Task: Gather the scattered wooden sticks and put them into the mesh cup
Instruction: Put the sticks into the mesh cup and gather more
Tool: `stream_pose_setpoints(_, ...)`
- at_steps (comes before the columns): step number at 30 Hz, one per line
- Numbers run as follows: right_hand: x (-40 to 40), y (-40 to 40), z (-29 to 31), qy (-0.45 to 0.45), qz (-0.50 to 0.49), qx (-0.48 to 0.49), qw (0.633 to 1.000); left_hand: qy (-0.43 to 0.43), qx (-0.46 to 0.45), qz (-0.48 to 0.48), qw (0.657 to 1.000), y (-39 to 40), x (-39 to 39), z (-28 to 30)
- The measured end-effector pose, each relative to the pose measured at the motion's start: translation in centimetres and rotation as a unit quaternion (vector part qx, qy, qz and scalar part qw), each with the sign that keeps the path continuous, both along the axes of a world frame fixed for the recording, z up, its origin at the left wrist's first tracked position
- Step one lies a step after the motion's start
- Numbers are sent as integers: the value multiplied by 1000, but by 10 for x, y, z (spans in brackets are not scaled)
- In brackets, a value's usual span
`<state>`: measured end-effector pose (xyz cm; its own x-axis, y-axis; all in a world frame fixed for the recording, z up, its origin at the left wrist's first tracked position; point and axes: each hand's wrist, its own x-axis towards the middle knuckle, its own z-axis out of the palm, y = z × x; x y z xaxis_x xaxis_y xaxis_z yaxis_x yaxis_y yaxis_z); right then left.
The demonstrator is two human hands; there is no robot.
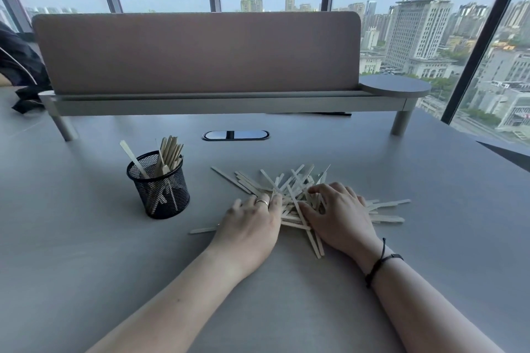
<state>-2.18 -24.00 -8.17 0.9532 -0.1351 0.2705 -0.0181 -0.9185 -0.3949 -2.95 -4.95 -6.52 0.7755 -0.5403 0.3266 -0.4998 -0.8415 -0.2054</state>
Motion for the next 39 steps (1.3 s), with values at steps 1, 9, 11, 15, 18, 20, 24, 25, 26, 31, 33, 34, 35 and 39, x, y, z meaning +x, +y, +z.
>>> stream_pose_setpoints(1,0,1,0,-3,0,2,1000,-4,2,11,1000,-2,1,-1)
stream_pose_setpoints(9,-1,3,0,-11,1,17,1000,2,-46,28,999,-2,10,-4)
stream_pose_setpoints(11,0,2,0,-14,-3,31,999,17,-61,24,998,4,10,0)
stream_pose_setpoints(15,0,0,0,-15,-8,49,999,14,-71,21,997,18,11,6)
stream_pose_setpoints(18,0,-2,0,-15,-4,48,999,15,-65,22,998,31,17,4)
stream_pose_setpoints(20,1,-3,-1,-16,0,47,999,18,-60,29,998,42,23,2)
stream_pose_setpoints(24,1,-5,-2,-19,5,55,998,10,-66,57,996,63,32,3)
stream_pose_setpoints(25,1,-5,-2,-21,5,57,998,6,-70,64,996,67,32,4)
stream_pose_setpoints(26,1,-5,-2,-22,6,59,998,5,-74,72,995,71,32,6)
stream_pose_setpoints(31,3,-7,-4,-30,7,69,997,21,-76,105,991,77,28,19)
stream_pose_setpoints(33,4,-7,-4,-33,6,75,997,30,-96,112,989,77,26,20)
stream_pose_setpoints(34,4,-7,-4,-34,6,77,996,29,-110,114,987,78,27,19)
stream_pose_setpoints(35,4,-7,-4,-34,6,78,996,29,-126,113,985,78,27,17)
stream_pose_setpoints(39,4,-8,-5,-35,10,82,996,45,-213,86,972,75,26,15)
